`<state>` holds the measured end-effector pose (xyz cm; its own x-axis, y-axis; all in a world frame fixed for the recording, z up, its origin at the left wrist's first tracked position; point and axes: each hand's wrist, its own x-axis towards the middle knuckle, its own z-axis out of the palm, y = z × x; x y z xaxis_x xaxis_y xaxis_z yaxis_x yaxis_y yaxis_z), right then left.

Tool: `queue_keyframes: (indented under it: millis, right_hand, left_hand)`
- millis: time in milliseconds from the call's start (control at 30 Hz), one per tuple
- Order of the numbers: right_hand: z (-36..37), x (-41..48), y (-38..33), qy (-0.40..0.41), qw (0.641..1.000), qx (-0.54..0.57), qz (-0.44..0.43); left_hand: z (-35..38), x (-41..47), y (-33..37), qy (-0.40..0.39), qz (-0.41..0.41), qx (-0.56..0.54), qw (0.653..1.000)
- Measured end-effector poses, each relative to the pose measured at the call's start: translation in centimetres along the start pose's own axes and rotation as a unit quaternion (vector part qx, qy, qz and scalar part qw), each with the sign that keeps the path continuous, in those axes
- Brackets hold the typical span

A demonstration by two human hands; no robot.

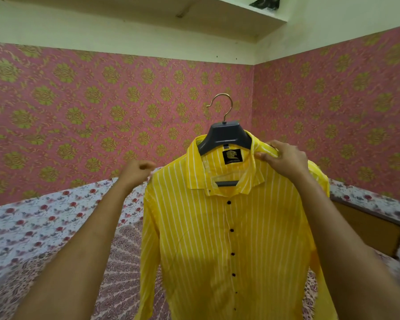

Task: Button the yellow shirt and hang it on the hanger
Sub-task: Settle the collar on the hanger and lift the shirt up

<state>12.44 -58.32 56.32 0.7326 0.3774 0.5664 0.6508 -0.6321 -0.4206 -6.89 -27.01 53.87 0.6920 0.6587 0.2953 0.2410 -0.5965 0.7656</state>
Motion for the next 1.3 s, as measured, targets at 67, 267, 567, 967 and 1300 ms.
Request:
queue_keyframes:
  millis: [67, 267, 567, 967, 1300]
  right_hand:
    - [0.2, 0.0, -0.3, 0.001, 1.0, 0.001, -0.002]
    - [0.7, -0.3, -0.8, 0.0, 1.0, 0.011, -0.011]
    - [1.1, -3.4, 5.7, 0.042, 0.973, 0.217, 0.06]
    - [1.8, -4.1, 7.8, 0.065, 0.93, 0.35, 0.092]
    - [1.8, -1.1, 7.5, 0.171, 0.921, 0.283, 0.204]
  left_hand:
    - [0.5, -0.8, 2.7, -0.056, 0.076, -0.059, 0.994]
    - [3.2, -1.6, 6.3, -0.127, 0.187, -0.034, 0.974]
    - [1.7, -0.2, 6.6, -0.033, 0.216, -0.021, 0.976]
    - [-0.3, 0.1, 6.0, -0.037, 0.219, -0.039, 0.974]
    - [0.5, -0.3, 5.3, -0.079, 0.228, -0.049, 0.969]
